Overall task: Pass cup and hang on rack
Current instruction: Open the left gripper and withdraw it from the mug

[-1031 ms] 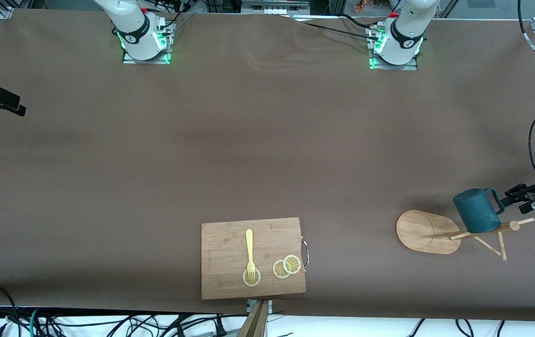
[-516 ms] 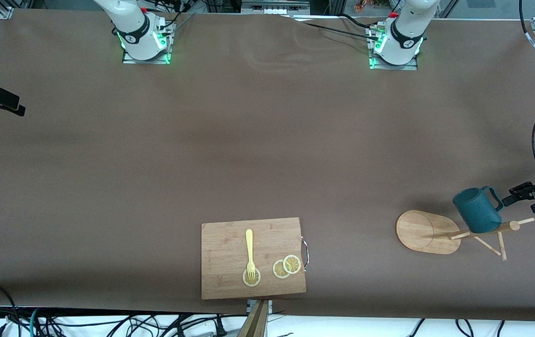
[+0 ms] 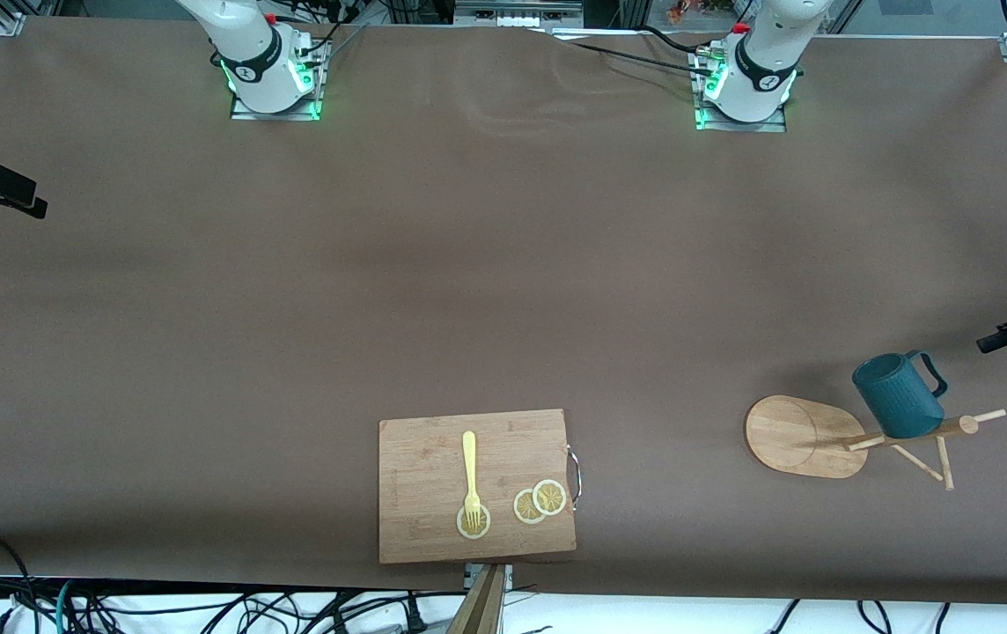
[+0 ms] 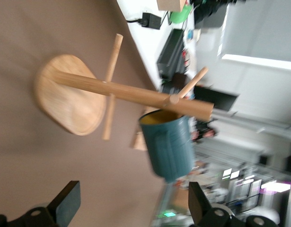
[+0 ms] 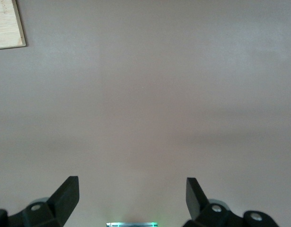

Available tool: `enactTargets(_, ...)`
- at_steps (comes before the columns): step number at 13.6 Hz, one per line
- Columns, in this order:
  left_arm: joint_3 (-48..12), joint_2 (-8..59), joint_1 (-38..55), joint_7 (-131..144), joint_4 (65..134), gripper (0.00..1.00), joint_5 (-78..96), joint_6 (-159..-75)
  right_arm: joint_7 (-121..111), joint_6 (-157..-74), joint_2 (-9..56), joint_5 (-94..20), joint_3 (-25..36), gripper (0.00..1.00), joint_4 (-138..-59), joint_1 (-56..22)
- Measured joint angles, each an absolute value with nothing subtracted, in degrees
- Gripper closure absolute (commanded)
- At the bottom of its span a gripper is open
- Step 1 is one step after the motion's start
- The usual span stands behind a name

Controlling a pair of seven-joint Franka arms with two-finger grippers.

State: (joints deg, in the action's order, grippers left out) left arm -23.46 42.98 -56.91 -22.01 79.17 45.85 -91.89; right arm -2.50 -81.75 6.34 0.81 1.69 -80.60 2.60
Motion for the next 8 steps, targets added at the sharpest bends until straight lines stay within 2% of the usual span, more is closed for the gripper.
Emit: enactTargets(8, -26.7, 31.1, -54.1, -28.2, 72.0, 0.0, 27.2, -81.1, -2.5, -81.8, 6.3, 0.8, 1.7, 0.0, -80.6, 2.7)
